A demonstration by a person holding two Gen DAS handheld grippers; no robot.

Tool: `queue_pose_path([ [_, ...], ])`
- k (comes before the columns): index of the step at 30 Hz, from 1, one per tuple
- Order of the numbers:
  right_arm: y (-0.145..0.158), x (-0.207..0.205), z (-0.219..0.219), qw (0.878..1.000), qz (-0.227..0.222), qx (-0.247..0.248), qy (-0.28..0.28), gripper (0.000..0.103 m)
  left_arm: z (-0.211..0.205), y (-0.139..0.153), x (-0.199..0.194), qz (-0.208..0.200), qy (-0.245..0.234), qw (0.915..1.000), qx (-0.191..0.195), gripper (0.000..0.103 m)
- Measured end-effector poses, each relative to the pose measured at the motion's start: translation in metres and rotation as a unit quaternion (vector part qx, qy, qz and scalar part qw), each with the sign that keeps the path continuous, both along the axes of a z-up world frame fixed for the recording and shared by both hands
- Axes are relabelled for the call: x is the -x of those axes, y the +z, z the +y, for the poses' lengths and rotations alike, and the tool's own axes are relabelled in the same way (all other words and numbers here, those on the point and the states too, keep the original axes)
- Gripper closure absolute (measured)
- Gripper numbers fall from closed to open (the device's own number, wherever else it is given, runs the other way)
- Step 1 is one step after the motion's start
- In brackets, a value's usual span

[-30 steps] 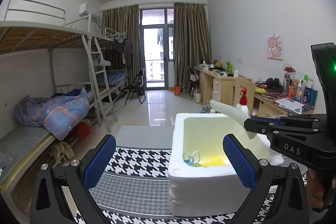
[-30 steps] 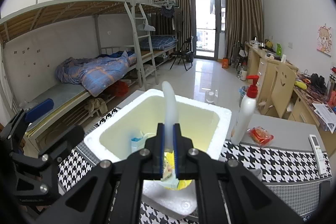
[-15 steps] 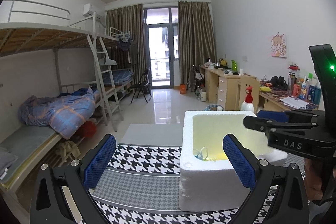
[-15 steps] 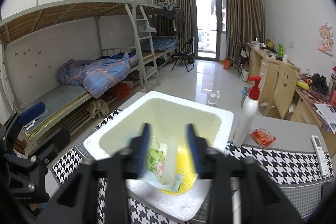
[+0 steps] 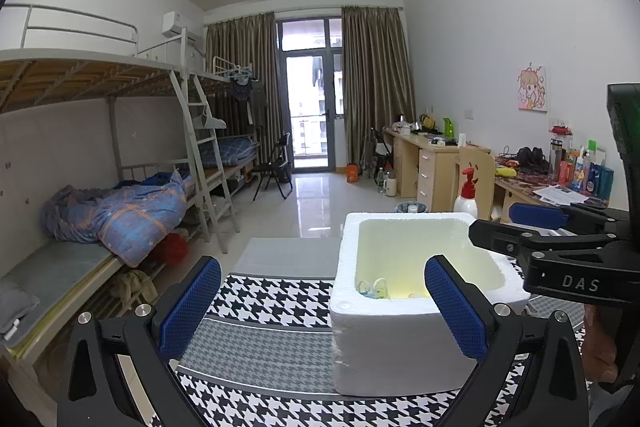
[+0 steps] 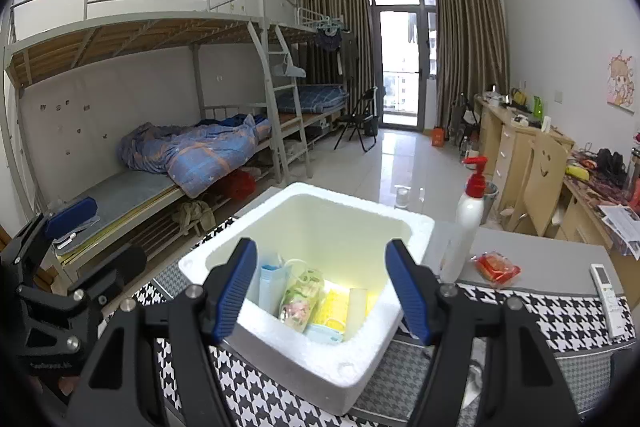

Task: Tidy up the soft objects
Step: 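Withdraw both tools from the foam box back over the mat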

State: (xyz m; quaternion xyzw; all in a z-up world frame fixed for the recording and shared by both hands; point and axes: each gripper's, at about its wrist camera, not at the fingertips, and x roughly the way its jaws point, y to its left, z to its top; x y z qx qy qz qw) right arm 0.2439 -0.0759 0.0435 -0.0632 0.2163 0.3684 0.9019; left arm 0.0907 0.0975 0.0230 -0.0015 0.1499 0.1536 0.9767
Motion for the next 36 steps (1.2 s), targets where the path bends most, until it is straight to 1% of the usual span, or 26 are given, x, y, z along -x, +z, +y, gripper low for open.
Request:
queue_pose_path([
  [1,0.001,0.001,-0.002,1.000,-0.001,-0.001,0.001,0.027,-0.001,0.000,0.001,0.000,0.000,1.0000,0.000,0.001],
  [3,0.002,0.004,-0.005,1.000,-0.006,-0.006,0.002,0.025,-0.002,0.001,0.001,0.002,-0.001,1.0000,-0.002,0.001],
  [7,0.003,0.010,-0.014,1.000,-0.013,-0.008,0.004,0.025,-0.009,0.004,0.003,-0.001,-0.005,1.0000,-0.004,0.001],
  [20,0.008,0.013,-0.046,0.999,-0.022,-0.017,-0.028,0.025,-0.049,0.009,0.002,-0.006,-0.041,0.9991,-0.009,0.001],
  [28,0.007,0.013,-0.067,0.998,-0.026,-0.019,-0.055,0.025,-0.070,0.009,-0.003,-0.008,-0.069,0.9976,-0.006,0.001],
  [36,0.005,0.010,-0.099,0.995,-0.027,-0.025,-0.089,0.025,-0.094,0.009,-0.012,-0.011,-0.101,0.9948,-0.008,0.001],
])
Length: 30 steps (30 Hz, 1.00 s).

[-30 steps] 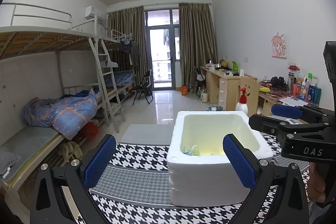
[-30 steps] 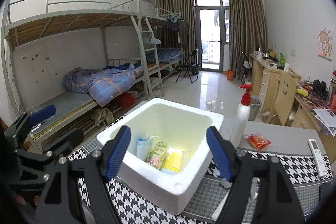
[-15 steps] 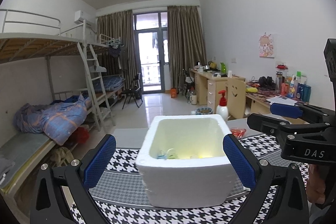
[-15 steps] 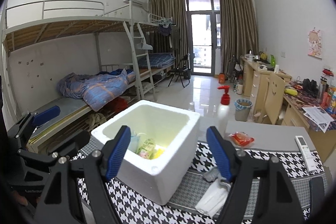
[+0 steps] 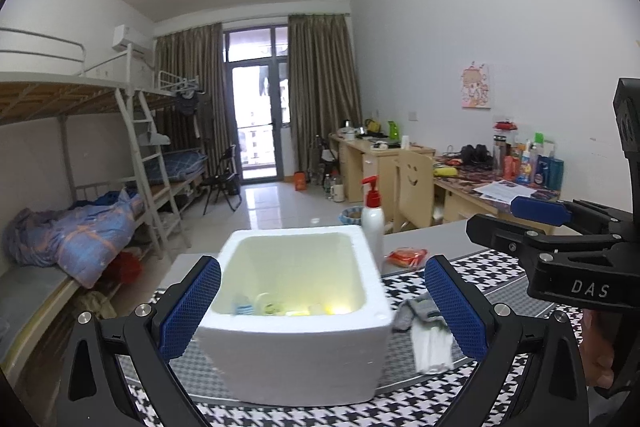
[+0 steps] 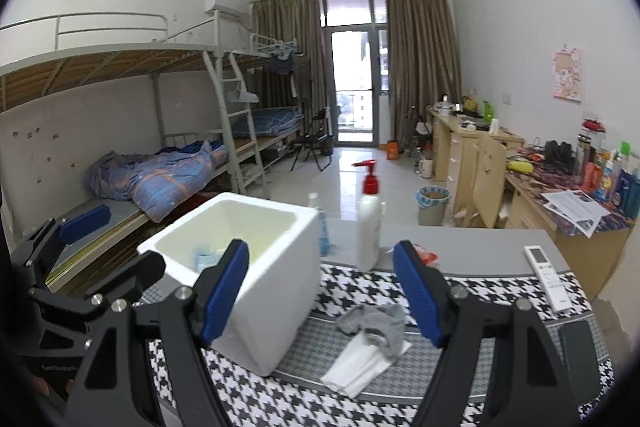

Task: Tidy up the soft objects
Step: 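Withdraw both tools from the foam box back over the mat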

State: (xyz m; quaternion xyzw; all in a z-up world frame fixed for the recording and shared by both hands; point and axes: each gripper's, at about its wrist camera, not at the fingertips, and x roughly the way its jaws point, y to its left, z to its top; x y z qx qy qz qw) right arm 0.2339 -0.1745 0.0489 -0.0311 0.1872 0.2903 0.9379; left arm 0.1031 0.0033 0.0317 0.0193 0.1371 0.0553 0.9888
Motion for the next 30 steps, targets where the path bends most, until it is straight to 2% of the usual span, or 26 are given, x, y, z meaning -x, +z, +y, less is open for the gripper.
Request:
queue_pose_path([
  [13,-0.004,-0.007,-0.029,0.999,0.005,-0.001,-0.032,0.025,-0.024,-0.004,-0.011,0.008,-0.035,0.9993,0.004,0.001],
  [17,-0.005,-0.007,-0.035,0.999,-0.002,-0.002,-0.045,0.019,-0.031,-0.008,-0.016,0.017,-0.046,0.9988,0.005,0.001],
  [30,-0.011,-0.018,-0.051,0.998,0.014,-0.004,-0.064,0.018,-0.042,-0.019,-0.023,0.038,-0.072,0.9966,0.010,0.001],
])
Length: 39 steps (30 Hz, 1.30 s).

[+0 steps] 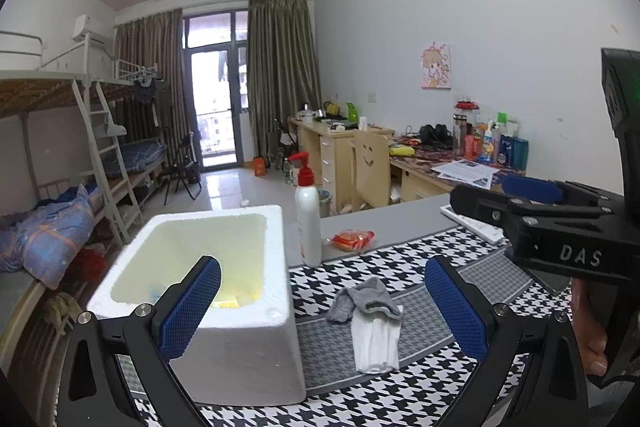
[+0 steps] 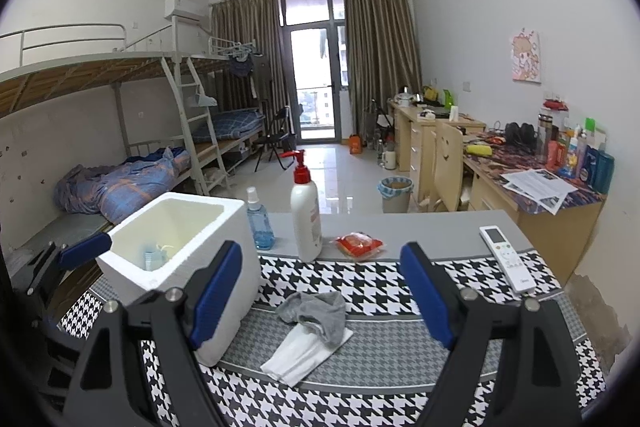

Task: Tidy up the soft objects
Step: 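Withdraw both tools from the foam box back over the mat, then move both tools toward the grey sock and white cloth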

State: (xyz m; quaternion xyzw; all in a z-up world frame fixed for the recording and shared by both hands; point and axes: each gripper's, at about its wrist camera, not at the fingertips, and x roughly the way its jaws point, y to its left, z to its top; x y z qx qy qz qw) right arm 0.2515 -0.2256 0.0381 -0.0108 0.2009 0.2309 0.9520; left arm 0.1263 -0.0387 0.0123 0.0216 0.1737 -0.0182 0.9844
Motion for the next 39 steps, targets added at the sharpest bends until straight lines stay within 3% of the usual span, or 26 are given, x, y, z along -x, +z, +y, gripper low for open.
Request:
queue_pose_path([
  [25,-0.029,-0.024,-0.017,0.999,0.043,0.024,0.022,0.018,-0.029,-0.040,-0.014,0.054,-0.024,0.9982,0.012,0.001],
  [39,-0.048,-0.048,-0.026,0.996,0.075,0.026,0.041,0.018,-0.044,-0.065,-0.031,0.087,-0.013,0.9961,0.010,0.001],
])
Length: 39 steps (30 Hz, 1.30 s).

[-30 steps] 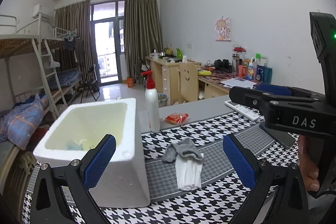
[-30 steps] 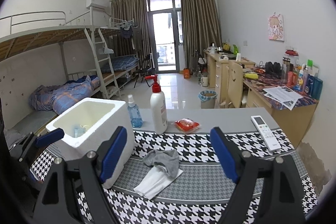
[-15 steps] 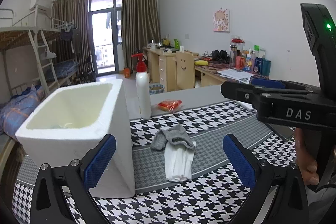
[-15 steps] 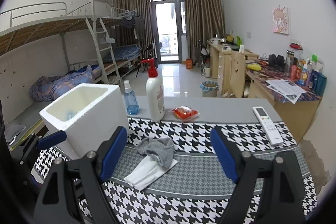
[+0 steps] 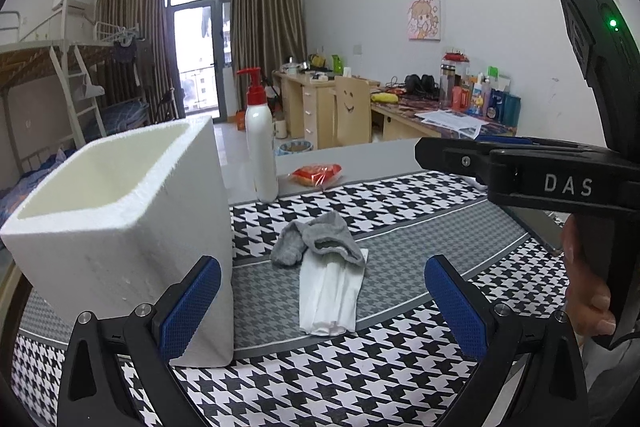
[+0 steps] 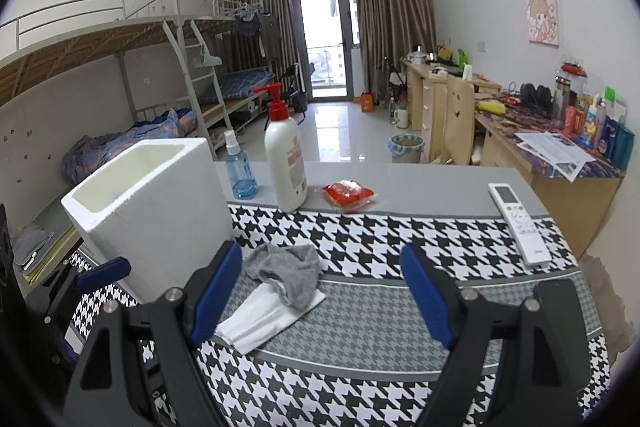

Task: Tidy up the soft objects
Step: 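Move both tools toward the grey sock and white cloth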

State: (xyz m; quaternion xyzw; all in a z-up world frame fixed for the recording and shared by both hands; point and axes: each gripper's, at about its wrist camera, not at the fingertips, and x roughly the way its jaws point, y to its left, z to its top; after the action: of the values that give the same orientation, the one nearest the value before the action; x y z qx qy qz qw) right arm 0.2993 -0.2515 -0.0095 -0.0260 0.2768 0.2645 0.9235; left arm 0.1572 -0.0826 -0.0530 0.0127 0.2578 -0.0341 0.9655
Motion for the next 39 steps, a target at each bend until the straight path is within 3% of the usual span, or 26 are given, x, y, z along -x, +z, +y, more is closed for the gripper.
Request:
queue_pose_path([
  [27,-0.024,-0.027,-0.002,0.998,0.044,0.022,0.041,0.018,-0.011,-0.036,-0.031,0.056,0.030,0.9980,0.000,0.001],
  [39,-0.038,-0.039,0.015,0.993,0.063,0.058,0.079,0.018,-0.010,-0.045,-0.047,0.079,0.034,0.9963,0.002,0.001],
])
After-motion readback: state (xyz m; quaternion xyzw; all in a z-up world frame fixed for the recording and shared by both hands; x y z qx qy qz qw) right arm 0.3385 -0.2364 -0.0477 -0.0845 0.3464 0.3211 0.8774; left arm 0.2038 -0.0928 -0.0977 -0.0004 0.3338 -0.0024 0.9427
